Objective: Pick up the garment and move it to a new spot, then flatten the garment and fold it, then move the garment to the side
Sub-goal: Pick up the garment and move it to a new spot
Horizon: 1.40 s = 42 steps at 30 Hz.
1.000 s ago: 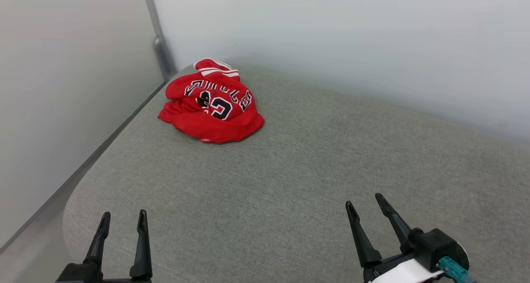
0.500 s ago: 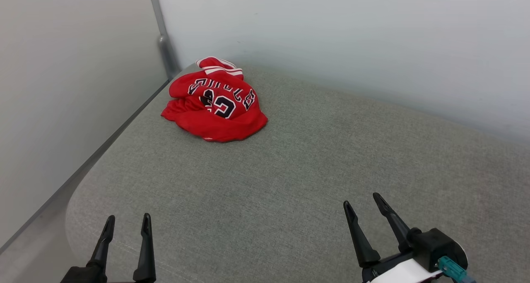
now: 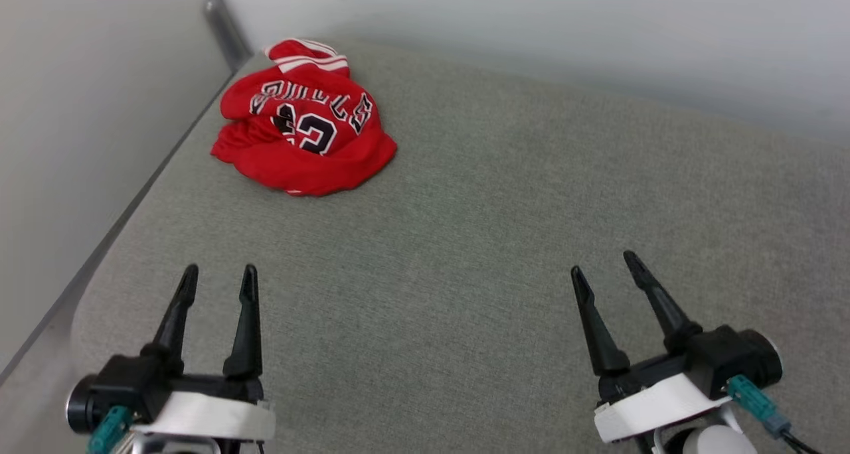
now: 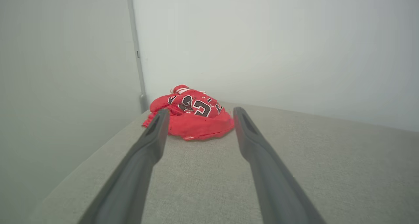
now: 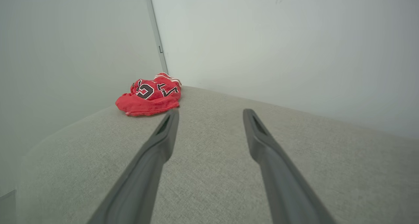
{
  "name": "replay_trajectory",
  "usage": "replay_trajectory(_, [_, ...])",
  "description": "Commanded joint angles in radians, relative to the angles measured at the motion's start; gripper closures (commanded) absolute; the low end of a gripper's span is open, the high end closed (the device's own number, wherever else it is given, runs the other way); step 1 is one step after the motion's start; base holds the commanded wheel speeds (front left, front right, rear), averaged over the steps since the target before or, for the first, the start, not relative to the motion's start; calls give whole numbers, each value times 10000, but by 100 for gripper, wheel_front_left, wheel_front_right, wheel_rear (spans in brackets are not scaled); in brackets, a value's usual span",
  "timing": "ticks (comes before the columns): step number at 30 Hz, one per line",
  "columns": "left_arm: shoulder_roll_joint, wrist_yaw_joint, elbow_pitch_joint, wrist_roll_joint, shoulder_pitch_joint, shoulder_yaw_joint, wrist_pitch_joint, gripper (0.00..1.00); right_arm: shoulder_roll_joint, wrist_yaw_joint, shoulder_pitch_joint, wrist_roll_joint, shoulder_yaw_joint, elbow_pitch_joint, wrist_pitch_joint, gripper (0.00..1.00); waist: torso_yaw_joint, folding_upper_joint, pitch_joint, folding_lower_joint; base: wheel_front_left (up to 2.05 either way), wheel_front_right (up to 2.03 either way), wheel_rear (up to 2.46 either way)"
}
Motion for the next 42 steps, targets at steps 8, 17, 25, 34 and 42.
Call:
replay_trajectory(8, [2226, 1, 1417, -2144, -2942, -1111, 2, 0, -12, -2, -586, -158, -586, -966, -25, 0, -971, 0, 2270, 0, 0, 0, 0])
replay_trajectory(17, [6548, 1, 3807, -6049, -7426, -3311, 3882, 0, -13, -3, -1304, -613, -653, -2067, 139, 0, -1973, 0, 3952, 0, 0, 0, 0])
replay_trajectory(25, [8257, 1, 4556, -9494, -10064, -4946, 7823, 0, -13, -3, -1474, -1219, -580, -1967, 109, 0, -2748, 0, 5012, 0, 0, 0, 0])
replay_trajectory(34, [8224, -1, 6561, -10095, -11666, -5840, 10181, 0, -33, -8, -1667, -879, -354, -1678, 17, 0, -3387, 0, 5699, 0, 0, 0, 0])
replay_trajectory(42, [7746, 0, 7629, -10237, -11319, -6810, 10534, 100, -66, -11, -1748, -831, -478, -1701, 21, 0, -3501, 0, 5772, 0, 0, 0, 0])
